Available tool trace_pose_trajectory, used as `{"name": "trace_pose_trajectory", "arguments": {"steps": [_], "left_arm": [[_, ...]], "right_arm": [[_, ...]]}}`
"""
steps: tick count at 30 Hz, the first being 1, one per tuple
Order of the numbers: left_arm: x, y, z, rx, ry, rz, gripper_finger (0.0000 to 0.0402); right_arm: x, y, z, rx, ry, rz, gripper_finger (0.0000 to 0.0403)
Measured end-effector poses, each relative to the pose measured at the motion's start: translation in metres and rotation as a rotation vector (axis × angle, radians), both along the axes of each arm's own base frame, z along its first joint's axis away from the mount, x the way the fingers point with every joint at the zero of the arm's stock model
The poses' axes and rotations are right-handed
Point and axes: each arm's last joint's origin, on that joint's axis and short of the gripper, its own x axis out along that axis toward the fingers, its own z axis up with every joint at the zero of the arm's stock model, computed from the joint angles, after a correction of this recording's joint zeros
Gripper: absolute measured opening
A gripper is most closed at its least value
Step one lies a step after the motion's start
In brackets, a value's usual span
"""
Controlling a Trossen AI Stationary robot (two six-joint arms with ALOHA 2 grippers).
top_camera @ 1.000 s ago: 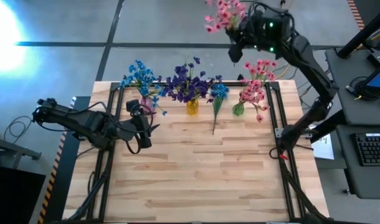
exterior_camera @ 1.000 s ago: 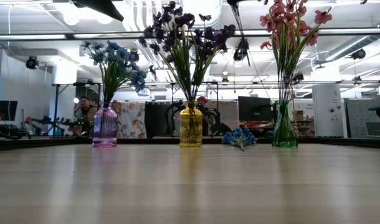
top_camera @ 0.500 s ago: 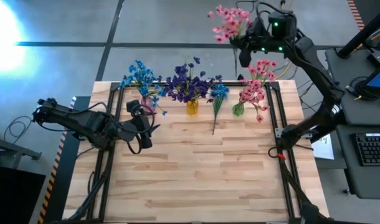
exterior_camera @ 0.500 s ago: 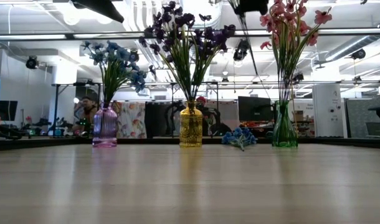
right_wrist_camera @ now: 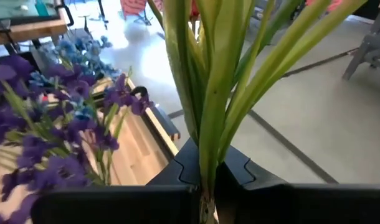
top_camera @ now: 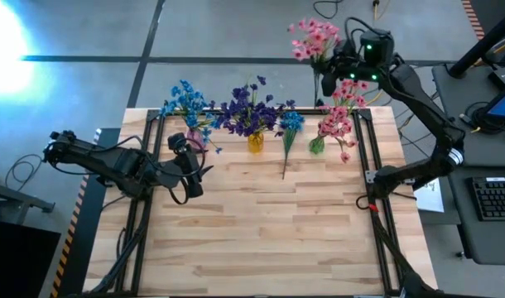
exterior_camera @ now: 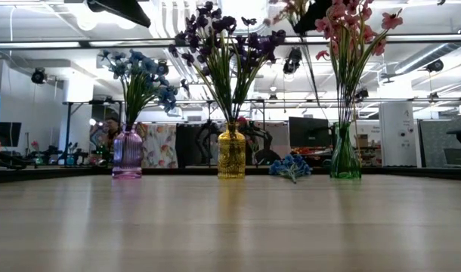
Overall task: Sort flowers into vase by color
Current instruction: Put the pink flowers into the green vase
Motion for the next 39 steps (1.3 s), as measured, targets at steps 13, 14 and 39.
{"name": "trace_pose_trajectory", "arguments": {"steps": [13,14,39], "left_arm": [[0.003,-0.001,-0.005,-0.027,-0.011,0.019,0.021],[0.003,-0.001,-0.005,-0.027,-0.01,0.019,0.021],[0.004,-0.001,-0.005,-0.024,-0.019,0.026,0.021]], "right_arm": [[-0.024,0.029,-0.025,0.042,0.018,-0.009,0.0013],[-0.024,0.03,-0.029,0.041,0.009,-0.011,0.0013],[-0.029,0.037,-0.043,0.005,-0.008,-0.007,0.0013]]}}
